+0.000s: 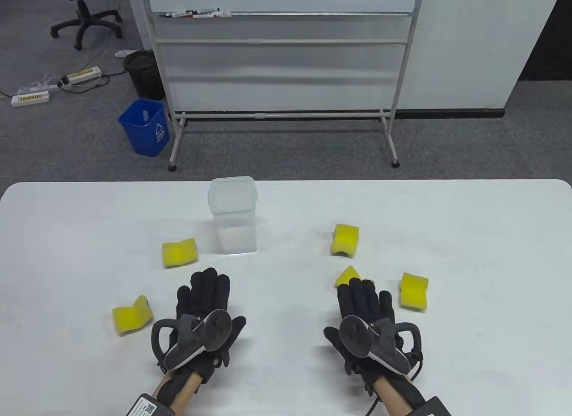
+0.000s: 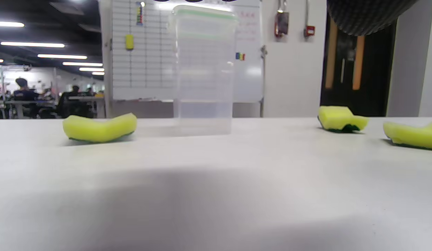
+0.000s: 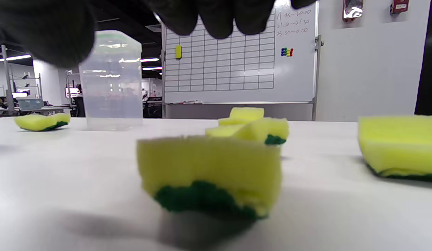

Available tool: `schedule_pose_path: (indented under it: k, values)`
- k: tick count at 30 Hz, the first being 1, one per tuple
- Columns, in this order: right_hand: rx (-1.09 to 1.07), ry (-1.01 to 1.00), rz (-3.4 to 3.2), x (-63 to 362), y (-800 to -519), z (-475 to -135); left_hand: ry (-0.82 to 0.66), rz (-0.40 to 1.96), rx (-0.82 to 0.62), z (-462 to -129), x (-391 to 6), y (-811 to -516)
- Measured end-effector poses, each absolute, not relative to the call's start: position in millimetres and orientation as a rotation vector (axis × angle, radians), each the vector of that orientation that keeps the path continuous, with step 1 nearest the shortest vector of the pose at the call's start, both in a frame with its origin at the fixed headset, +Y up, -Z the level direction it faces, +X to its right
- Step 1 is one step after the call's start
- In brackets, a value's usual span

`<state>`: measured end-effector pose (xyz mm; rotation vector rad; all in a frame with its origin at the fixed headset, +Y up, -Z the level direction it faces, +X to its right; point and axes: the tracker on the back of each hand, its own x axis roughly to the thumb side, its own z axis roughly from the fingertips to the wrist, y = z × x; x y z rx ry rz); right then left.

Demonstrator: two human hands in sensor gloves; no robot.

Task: Squeeze sponges into plastic airtight container

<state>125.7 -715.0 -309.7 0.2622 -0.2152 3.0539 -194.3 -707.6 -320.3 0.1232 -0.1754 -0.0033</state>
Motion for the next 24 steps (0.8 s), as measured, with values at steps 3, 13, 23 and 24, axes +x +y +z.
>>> schedule_pose_path:
  k: [3,13,23,24]
  values:
    - [0.265,-0.214,3.06,124.9,-715.3,-309.2,-0.176,0.002,0.13,-320.2,-193.5,-707.1]
    - [0.238,-0.196,3.064,125.4,-716.4,-312.0,-0.175,0.011,0.127,-324.1,-197.9,-707.8]
    - [0.237,-0.169,3.052,126.0,-716.7,-312.2,-0.173,0.005,0.121,-327.1,-201.1,-708.3]
    - [0.235,-0.17,3.051,126.4,-716.5,-312.3,-0.175,0.002,0.129,-327.4,-201.1,-706.5]
